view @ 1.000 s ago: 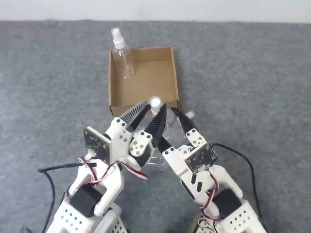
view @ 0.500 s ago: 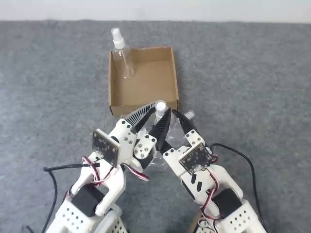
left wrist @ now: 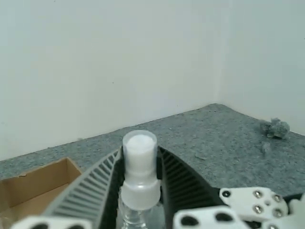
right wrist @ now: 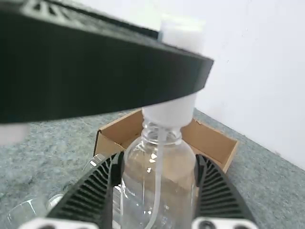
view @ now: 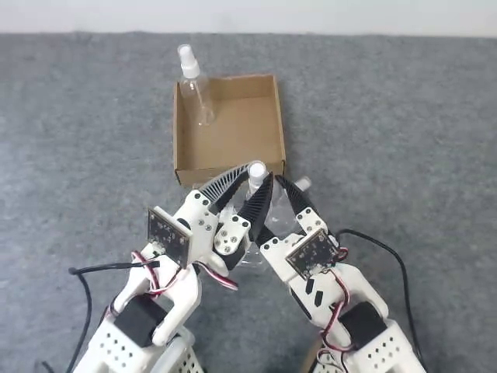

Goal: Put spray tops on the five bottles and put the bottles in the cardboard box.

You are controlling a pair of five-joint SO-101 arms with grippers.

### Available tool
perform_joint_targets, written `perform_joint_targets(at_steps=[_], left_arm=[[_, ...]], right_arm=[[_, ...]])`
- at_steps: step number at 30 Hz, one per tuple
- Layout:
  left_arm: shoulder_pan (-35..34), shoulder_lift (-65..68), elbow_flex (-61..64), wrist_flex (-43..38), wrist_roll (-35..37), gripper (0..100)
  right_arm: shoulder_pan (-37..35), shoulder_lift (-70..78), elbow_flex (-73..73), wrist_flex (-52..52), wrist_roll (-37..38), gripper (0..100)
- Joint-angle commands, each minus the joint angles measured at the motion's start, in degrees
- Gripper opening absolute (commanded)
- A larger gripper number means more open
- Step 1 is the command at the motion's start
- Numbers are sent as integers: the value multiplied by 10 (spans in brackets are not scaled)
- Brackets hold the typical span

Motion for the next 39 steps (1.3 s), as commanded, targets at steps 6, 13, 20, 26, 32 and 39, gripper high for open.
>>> perform_joint_targets(at_steps=[6,13,20,26,32,39], left_arm=[[4,-10,-8,-6,2,41],[-44,-10,-52,56,66,110],[-45,-6,-60,76,66,136],[-8,-5,-61,90,62,137],[-19,-9,-80,115,62,165],[-28,-9,-145,193,64,221]], right_arm=[[9,-15,-59,0,8,101],[9,-15,-59,-4,8,101],[9,-15,-76,1,8,101],[10,-15,-73,1,8,101],[38,-15,-72,0,7,101],[75,-15,-72,-2,-40,101]])
